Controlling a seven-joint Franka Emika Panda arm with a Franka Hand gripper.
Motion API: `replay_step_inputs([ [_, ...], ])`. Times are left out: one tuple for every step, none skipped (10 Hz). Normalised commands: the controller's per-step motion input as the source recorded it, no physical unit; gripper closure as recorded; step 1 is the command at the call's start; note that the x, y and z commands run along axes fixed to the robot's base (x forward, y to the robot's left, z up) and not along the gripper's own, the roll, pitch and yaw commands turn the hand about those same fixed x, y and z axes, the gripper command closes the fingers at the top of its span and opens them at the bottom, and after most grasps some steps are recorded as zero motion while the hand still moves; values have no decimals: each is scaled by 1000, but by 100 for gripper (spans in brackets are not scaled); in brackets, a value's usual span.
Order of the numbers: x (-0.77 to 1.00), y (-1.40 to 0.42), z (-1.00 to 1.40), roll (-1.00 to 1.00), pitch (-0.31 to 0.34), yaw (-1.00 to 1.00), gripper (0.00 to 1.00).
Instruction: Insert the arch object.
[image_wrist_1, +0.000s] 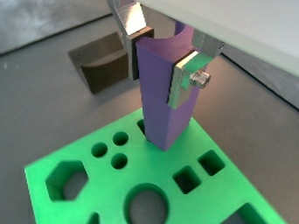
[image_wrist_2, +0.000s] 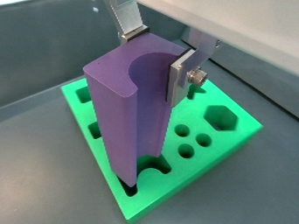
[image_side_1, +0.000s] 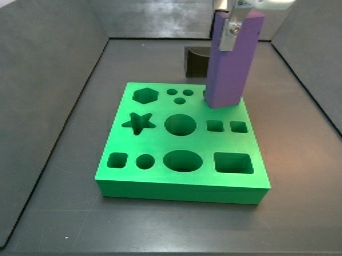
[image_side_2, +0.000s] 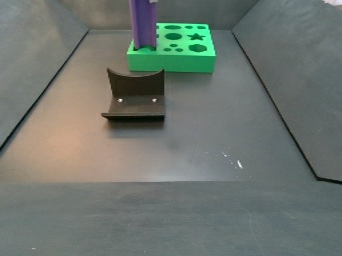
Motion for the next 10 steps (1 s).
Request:
replay_step_inputs([
  [0,17,0,363,173,-571,100],
  [-6,0,49,340,150,-611,100],
  [0,9,51,271,144,-669,100],
  [123,43,0,50,101,-734,100],
  [97,34,-74,56,66,-786,100],
  [111,46,-69,4,24,-846,100],
  [169,43,-66,3,41,-720,100],
  [-49,94,-34,0,0,-154,100],
  [0,154,-109,-43,-10,-77,100],
  [0,286,-134,-359,-46,169,100],
])
